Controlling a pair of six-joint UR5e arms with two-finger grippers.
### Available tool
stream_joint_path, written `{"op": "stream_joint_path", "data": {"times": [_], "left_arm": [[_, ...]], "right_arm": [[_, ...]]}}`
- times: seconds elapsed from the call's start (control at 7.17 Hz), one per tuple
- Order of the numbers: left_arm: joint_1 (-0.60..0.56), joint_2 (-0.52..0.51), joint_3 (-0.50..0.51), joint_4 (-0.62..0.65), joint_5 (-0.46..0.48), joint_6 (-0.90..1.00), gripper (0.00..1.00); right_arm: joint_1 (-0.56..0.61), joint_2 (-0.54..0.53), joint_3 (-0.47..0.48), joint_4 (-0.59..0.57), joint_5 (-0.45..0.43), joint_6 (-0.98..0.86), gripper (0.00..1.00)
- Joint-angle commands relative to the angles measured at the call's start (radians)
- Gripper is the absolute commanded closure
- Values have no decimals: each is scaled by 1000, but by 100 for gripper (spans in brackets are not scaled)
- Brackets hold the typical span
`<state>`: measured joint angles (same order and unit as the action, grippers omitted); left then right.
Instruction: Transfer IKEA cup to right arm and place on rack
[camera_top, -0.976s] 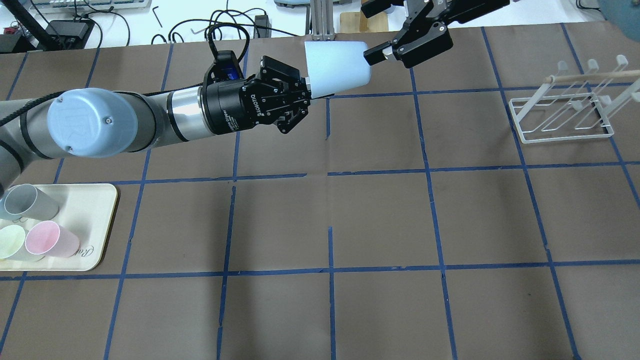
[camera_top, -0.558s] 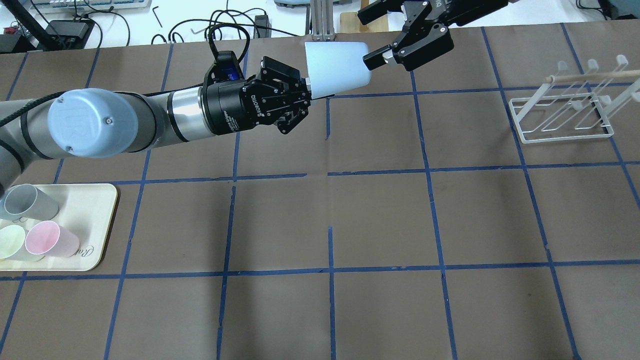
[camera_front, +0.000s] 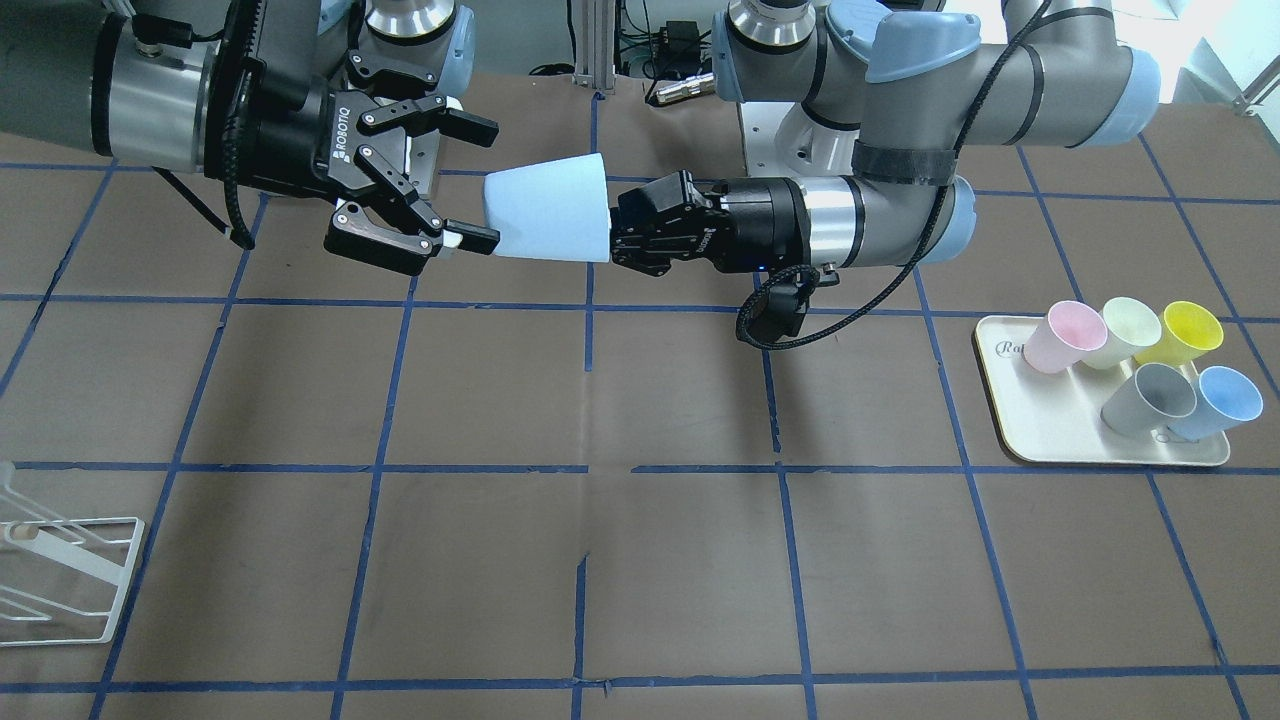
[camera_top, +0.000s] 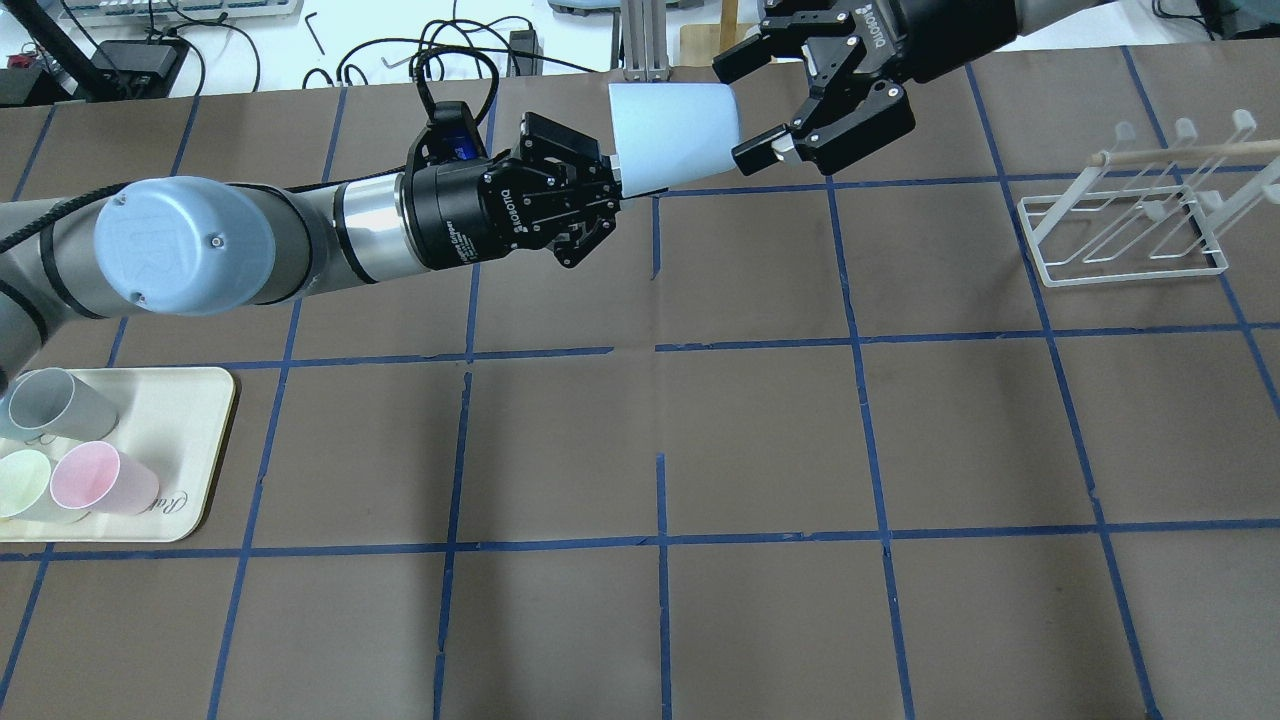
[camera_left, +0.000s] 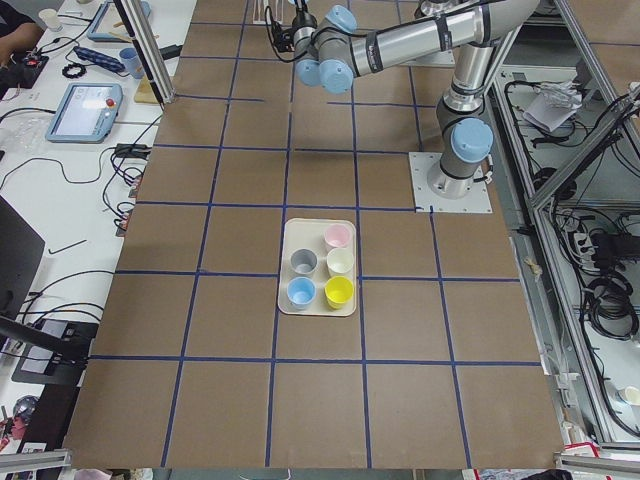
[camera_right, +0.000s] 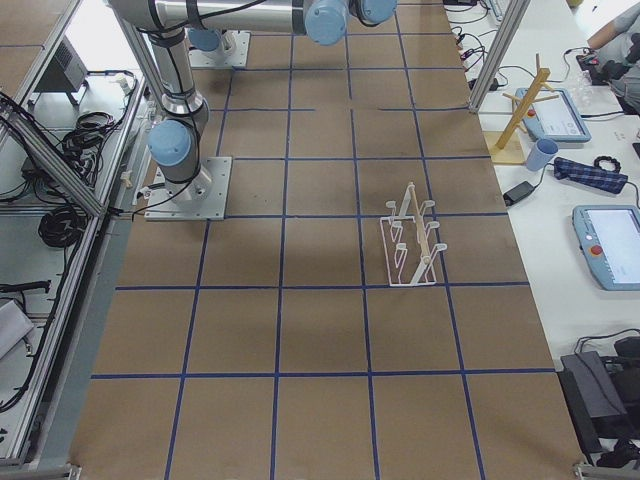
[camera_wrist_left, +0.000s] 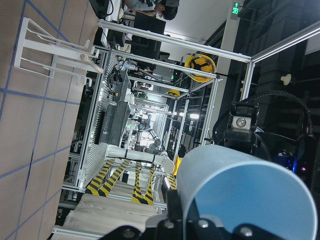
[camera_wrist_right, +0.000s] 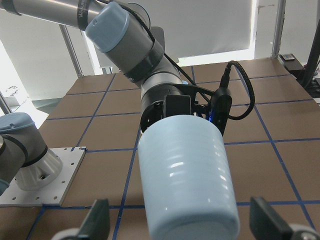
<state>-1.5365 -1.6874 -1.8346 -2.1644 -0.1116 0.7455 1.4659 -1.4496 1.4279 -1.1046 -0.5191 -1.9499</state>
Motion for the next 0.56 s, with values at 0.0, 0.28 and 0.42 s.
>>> {"op": "stream_joint_path", "data": {"times": [0.0, 0.28, 0.42], "left_arm": [[1, 0, 0, 0, 0, 0, 100], [1, 2, 0, 0, 0, 0, 100], [1, 2, -2, 0, 1, 0, 100]], "right_arm": [[2, 21, -12, -11, 7, -7, 0], [8, 40, -11, -32, 11, -7, 0], [13, 37, -12, -35, 20, 3, 0]]}}
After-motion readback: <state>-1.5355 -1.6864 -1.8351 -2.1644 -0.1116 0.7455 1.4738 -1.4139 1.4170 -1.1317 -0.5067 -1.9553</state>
